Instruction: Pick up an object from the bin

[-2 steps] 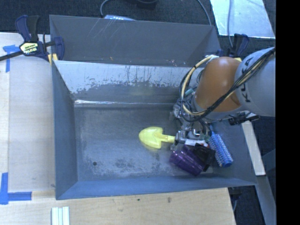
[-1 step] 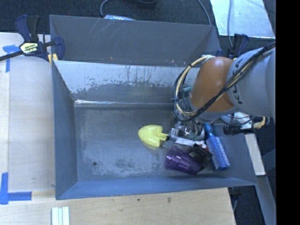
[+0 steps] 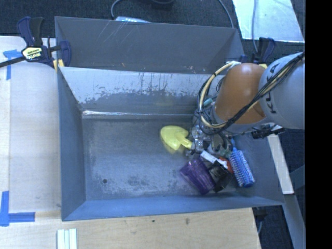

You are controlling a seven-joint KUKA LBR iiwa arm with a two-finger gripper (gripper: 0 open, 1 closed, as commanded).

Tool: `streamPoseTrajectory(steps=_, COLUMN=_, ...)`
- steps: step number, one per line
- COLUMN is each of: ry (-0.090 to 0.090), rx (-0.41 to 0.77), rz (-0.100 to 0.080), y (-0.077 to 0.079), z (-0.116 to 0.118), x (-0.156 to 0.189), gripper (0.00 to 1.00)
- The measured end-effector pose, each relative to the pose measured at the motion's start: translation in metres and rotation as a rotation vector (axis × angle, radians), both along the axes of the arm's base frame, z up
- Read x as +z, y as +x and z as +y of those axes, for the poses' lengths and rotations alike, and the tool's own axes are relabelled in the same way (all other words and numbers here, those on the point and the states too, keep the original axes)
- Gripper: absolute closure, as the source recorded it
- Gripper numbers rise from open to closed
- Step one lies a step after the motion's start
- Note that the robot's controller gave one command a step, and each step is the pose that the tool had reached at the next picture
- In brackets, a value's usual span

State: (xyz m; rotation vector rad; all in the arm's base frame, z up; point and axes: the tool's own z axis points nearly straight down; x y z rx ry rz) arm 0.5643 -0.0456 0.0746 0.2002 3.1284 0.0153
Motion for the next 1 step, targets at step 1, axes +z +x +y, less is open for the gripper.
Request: streamPoseTrajectory(steps=1, ry=0.000, rx=0.000, rz=0.000, y=0.0000, z=0.0000, x=0.0000, gripper=1.00)
